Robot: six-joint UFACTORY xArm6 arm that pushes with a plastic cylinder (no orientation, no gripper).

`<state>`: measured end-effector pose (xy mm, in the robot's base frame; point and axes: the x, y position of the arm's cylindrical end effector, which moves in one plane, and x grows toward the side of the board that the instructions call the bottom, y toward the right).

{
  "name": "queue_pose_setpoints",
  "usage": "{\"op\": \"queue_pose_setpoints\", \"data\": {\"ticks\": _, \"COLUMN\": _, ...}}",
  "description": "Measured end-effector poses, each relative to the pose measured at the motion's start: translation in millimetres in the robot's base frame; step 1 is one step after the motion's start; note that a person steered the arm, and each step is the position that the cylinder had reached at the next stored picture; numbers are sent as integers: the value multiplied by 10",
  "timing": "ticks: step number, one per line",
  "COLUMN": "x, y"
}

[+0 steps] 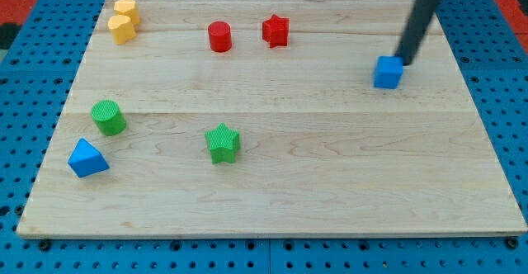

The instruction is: Slide the blue cube to the green star

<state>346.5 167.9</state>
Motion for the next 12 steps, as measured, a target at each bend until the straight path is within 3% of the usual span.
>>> {"op": "queue_pose_setpoints", "data": {"ticks": 1, "x": 354, "y": -623}}
{"op": "queue_pose_setpoints", "data": {"ticks": 3, "x": 209, "y": 471}}
{"op": "queue_pose_setpoints", "data": {"ticks": 4, "x": 311, "y": 674}}
{"op": "queue_pose_setpoints", "data": {"ticks": 6, "x": 419, "y": -425}}
{"op": "queue_pose_setpoints", "data": {"ticks": 9, "x": 415, "y": -283}}
{"op": "queue_pose_setpoints", "data": {"ticks": 10, "x": 713, "y": -249}}
{"op": "queue_pose_setpoints", "data": {"ticks": 11, "x": 796, "y": -1214}}
{"op": "queue_pose_setpoints", "data": {"ticks": 12, "x": 797, "y": -1296}}
